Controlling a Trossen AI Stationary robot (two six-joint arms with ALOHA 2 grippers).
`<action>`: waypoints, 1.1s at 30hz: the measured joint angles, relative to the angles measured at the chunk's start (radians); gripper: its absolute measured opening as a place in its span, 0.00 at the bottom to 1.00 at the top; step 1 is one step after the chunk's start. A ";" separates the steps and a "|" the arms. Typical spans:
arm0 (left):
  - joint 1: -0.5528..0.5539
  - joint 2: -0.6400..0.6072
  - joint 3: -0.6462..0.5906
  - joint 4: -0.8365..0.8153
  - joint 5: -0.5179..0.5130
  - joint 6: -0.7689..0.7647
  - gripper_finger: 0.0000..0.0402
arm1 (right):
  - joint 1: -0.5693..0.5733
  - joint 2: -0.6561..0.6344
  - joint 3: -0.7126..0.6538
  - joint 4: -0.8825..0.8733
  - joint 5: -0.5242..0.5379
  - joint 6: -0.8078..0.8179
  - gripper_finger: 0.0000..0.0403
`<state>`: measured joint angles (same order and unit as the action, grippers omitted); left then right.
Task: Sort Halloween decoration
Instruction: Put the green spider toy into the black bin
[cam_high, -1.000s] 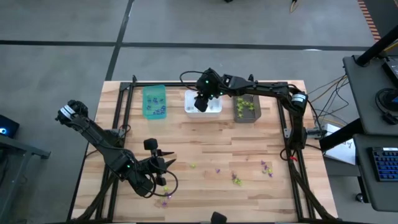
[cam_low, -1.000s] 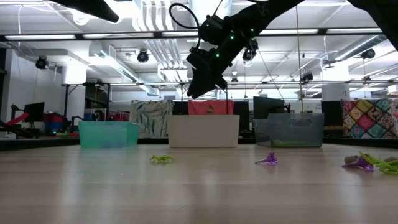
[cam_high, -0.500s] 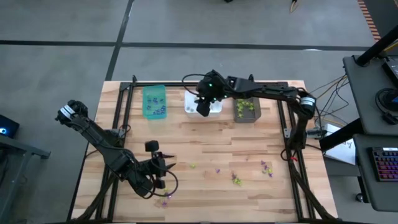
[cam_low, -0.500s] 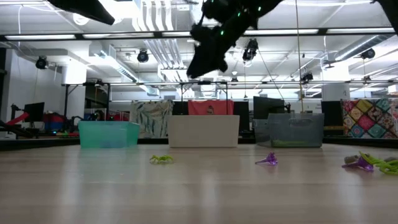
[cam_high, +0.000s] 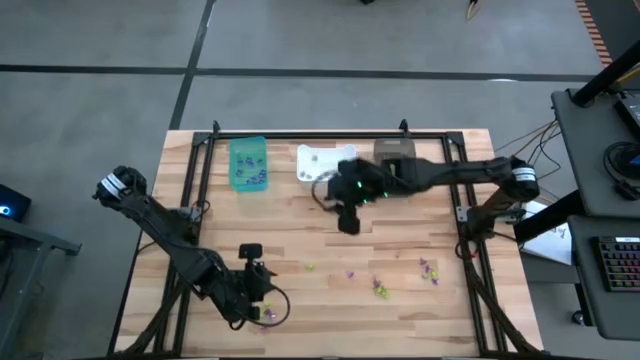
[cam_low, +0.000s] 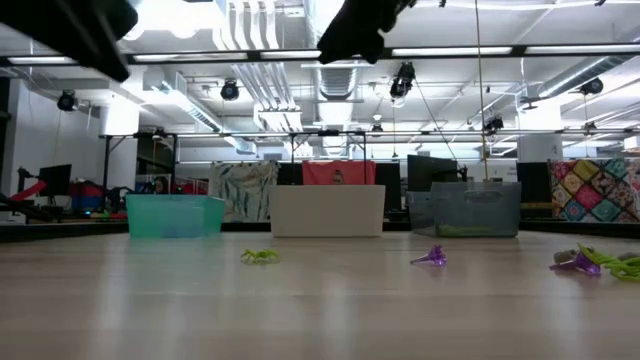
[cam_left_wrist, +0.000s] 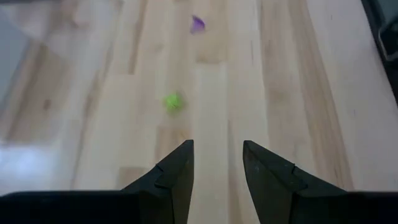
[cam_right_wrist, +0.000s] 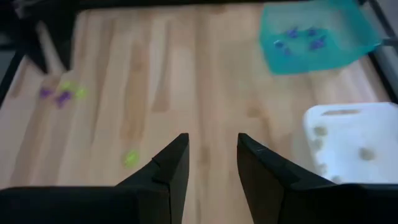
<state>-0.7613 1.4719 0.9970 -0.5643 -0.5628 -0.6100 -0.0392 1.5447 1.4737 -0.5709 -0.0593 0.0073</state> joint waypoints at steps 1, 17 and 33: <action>-0.004 0.015 0.000 0.000 0.005 -0.005 0.30 | 0.021 -0.012 -0.018 0.000 0.013 0.004 0.30; -0.080 0.173 -0.001 0.014 0.045 -0.097 0.03 | 0.269 -0.111 -0.277 0.205 0.088 0.063 0.20; -0.100 0.278 -0.048 0.115 0.163 -0.189 0.00 | 0.293 -0.111 -0.395 0.323 0.088 0.094 0.13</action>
<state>-0.8616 1.7497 0.9488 -0.4494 -0.3999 -0.7994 0.2535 1.4342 1.0791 -0.2478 0.0288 0.1016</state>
